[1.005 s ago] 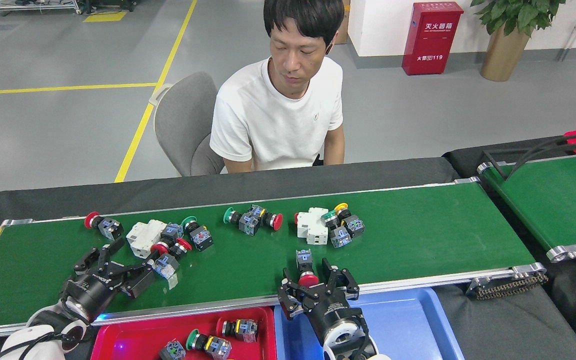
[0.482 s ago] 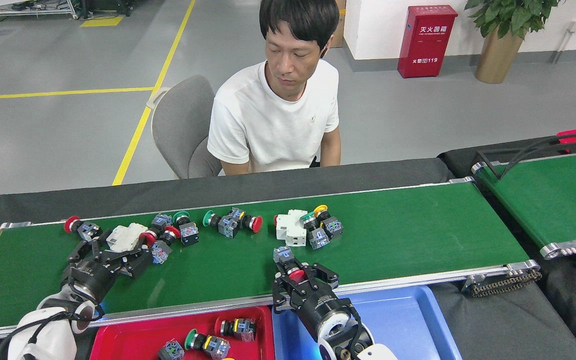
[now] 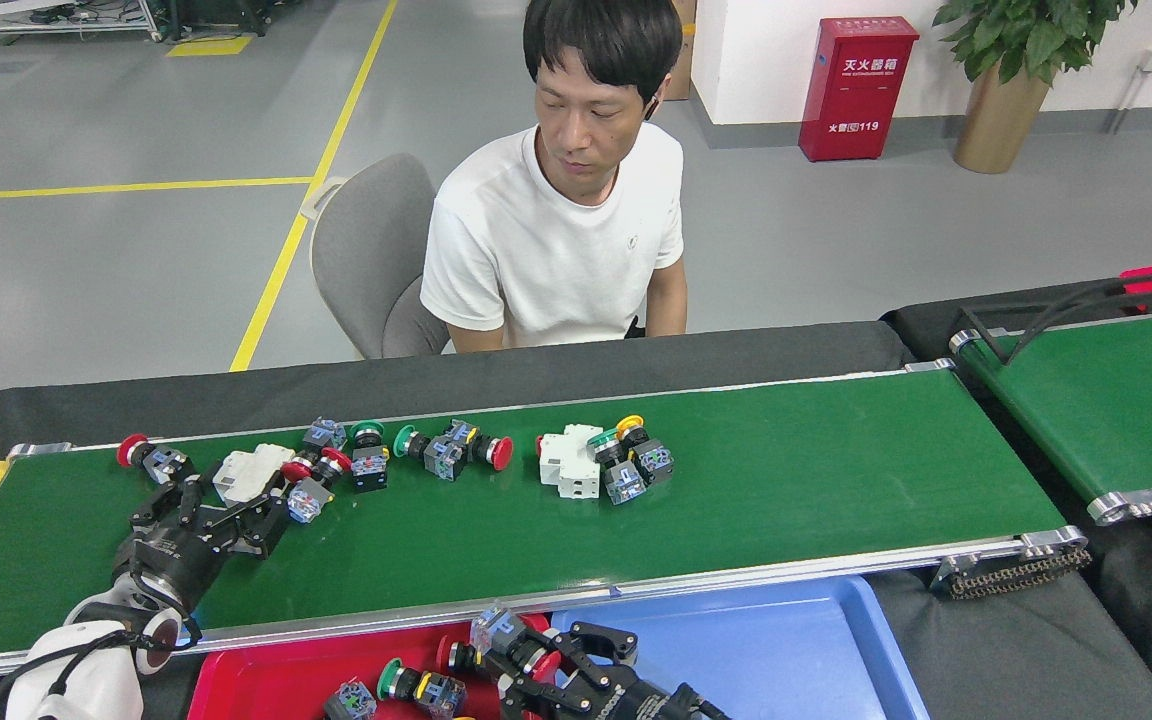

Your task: Pick switch part from conveyor to tray

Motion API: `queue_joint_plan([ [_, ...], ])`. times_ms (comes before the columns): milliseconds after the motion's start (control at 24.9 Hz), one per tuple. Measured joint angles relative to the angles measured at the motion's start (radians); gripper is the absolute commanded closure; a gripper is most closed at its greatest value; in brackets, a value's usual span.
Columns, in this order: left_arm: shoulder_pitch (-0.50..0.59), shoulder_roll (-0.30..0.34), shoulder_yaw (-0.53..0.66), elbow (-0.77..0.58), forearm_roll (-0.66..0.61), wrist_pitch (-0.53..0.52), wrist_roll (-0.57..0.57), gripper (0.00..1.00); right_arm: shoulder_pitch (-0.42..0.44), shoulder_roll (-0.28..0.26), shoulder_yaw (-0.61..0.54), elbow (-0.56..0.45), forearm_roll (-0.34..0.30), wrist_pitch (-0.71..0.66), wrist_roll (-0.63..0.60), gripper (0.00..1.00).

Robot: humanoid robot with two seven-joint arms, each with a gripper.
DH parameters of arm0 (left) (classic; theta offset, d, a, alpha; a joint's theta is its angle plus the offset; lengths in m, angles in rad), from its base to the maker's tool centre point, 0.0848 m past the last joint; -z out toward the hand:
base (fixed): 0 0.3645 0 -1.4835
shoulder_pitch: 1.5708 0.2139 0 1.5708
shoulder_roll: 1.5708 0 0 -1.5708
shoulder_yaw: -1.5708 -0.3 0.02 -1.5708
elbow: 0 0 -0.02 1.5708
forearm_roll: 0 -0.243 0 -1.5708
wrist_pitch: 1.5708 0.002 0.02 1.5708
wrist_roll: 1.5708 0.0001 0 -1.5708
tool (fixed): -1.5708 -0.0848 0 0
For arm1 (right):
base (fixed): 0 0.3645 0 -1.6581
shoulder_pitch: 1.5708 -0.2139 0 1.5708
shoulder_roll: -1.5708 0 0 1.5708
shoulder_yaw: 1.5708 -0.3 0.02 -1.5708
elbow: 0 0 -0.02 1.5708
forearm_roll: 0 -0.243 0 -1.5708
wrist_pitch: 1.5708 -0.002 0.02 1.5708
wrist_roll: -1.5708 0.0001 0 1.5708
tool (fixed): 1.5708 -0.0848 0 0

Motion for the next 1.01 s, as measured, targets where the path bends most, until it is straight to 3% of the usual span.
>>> queue_joint_plan([
  [121, 0.112, 0.001, 0.04, -0.211, 0.069, -0.053, -0.043, 0.99, 0.001, 0.0, -0.033, -0.031, -0.001, 0.007, 0.0, 0.01],
  [362, 0.285, -0.044, 0.026, -0.558, 0.112, -0.08, -0.067, 0.98, -0.01, 0.004, -0.304, -0.075, 0.001, 0.017, -0.036, 0.03],
  [643, 0.317, -0.164, -0.241, -0.678, 0.009, -0.086, -0.091, 0.93, -0.023, -0.006, -0.503, -0.025, 0.016, 0.133, -0.174, 0.03],
  [724, 0.319, -0.227, -0.317, -0.689, -0.078, -0.08, -0.106, 0.74, -0.02, -0.045, -0.517, -0.013, 0.023, 0.2, -0.211, 0.03],
  [804, 0.328, -0.303, -0.373, -0.689, -0.167, -0.077, -0.116, 0.17, -0.004, -0.082, -0.52, -0.011, 0.023, 0.265, -0.237, 0.03],
  [844, 0.336, -0.329, -0.39, -0.689, -0.201, -0.077, -0.119, 0.05, 0.008, -0.092, -0.52, -0.011, 0.023, 0.298, -0.25, 0.03],
  [884, 0.347, -0.344, -0.408, -0.689, -0.232, -0.076, -0.121, 0.0, 0.024, -0.099, -0.521, -0.011, 0.024, 0.328, -0.266, 0.03],
  [1005, 0.366, -0.348, -0.47, -0.688, -0.272, -0.076, -0.122, 0.0, 0.057, -0.108, -0.521, -0.013, 0.026, 0.38, -0.282, 0.02],
])
